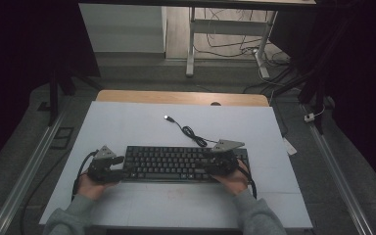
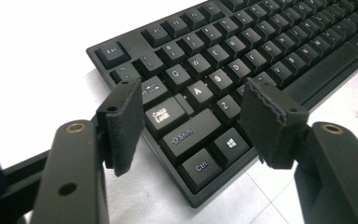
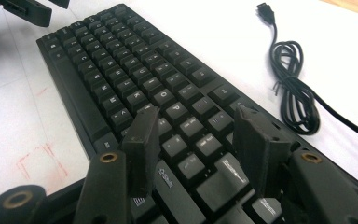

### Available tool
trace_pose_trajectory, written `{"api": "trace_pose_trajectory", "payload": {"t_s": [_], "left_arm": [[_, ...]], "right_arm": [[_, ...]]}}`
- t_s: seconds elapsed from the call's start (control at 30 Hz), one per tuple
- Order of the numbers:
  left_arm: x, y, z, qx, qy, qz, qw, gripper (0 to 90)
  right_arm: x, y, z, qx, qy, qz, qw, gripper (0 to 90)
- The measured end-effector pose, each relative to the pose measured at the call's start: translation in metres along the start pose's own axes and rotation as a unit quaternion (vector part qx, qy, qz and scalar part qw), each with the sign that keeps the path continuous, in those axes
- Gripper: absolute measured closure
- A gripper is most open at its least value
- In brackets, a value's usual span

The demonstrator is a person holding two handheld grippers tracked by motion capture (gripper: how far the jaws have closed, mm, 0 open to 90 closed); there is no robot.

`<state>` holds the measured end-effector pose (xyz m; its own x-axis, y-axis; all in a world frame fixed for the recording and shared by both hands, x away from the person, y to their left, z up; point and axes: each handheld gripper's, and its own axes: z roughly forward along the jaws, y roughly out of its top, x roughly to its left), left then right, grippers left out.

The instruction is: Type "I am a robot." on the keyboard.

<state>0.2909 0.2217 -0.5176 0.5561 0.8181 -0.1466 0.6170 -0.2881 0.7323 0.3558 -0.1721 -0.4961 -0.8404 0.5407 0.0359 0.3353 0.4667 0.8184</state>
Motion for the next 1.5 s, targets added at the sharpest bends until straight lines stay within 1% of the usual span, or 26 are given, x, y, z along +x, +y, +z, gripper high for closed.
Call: {"api": "trace_pose_trajectory", "payload": {"t_s": [0.1,0.27,0.37,0.53,0.63,0.73,0.83,0.9,0.93,1.03,1.07,1.1,1.2,1.27,1.33,1.4,1.5], "left_arm": [[-0.001,0.000,-0.001,-0.003,-0.002,0.002,1.0000,38.1],[0.001,0.001,-0.003,-0.007,-0.008,-0.001,0.9999,37.1],[0.000,0.003,-0.004,-0.009,-0.014,0.005,0.9999,37.8],[-0.003,0.011,-0.007,-0.019,-0.026,0.022,0.9992,40.9],[-0.007,0.016,-0.006,-0.014,-0.035,0.035,0.9987,42.4],[-0.013,0.022,-0.001,-0.002,-0.042,0.052,0.9978,44.9],[-0.020,0.029,0.004,0.010,-0.052,0.072,0.9960,46.8],[-0.024,0.035,0.009,0.017,-0.060,0.086,0.9943,48.0],[-0.026,0.038,0.011,0.018,-0.063,0.091,0.9937,48.8],[-0.030,0.045,0.015,0.021,-0.070,0.101,0.9922,51.3],[-0.031,0.047,0.016,0.021,-0.071,0.101,0.9921,52.1],[-0.032,0.049,0.018,0.021,-0.072,0.103,0.9918,52.9],[-0.036,0.052,0.024,0.022,-0.077,0.107,0.9910,56.3],[-0.038,0.051,0.027,0.029,-0.078,0.112,0.9903,58.6],[-0.039,0.050,0.028,0.031,-0.078,0.111,0.9902,61.8],[-0.039,0.048,0.028,0.032,-0.081,0.111,0.9901,67.7],[-0.043,0.046,0.029,0.036,-0.087,0.118,0.9885,78.7]], "right_arm": [[-0.001,-0.003,-0.005,-0.006,-0.004,0.005,1.0000,51.4],[-0.004,-0.009,-0.012,-0.006,-0.016,0.007,0.9998,51.4],[-0.005,-0.011,-0.013,-0.006,-0.015,0.009,0.9998,51.4],[-0.004,-0.011,-0.012,-0.007,-0.013,0.006,0.9999,51.3],[-0.004,-0.011,-0.013,-0.008,-0.014,0.007,0.9998,51.2],[-0.003,-0.011,-0.014,-0.008,-0.016,0.007,0.9998,50.9],[-0.003,-0.012,-0.015,-0.004,-0.016,0.008,0.9998,50.6],[-0.002,-0.013,-0.015,-0.005,-0.016,0.008,0.9998,50.5],[-0.002,-0.014,-0.016,-0.004,-0.019,0.008,0.9998,50.5],[-0.002,-0.015,-0.018,-0.005,-0.018,0.009,0.9998,50.5],[-0.002,-0.016,-0.018,-0.008,-0.020,0.011,0.9997,50.5],[-0.002,-0.016,-0.018,-0.005,-0.019,0.010,0.9998,50.5],[-0.002,-0.018,-0.019,-0.003,-0.023,0.012,0.9997,50.5],[-0.002,-0.019,-0.019,-0.004,-0.024,0.013,0.9996,50.5],[-0.003,-0.019,-0.020,-0.003,-0.022,0.012,0.9997,50.5],[-0.003,-0.019,-0.020,-0.004,-0.023,0.011,0.9997,50.4],[-0.003,-0.019,-0.020,-0.006,-0.022,0.010,0.9997,50.4]]}}
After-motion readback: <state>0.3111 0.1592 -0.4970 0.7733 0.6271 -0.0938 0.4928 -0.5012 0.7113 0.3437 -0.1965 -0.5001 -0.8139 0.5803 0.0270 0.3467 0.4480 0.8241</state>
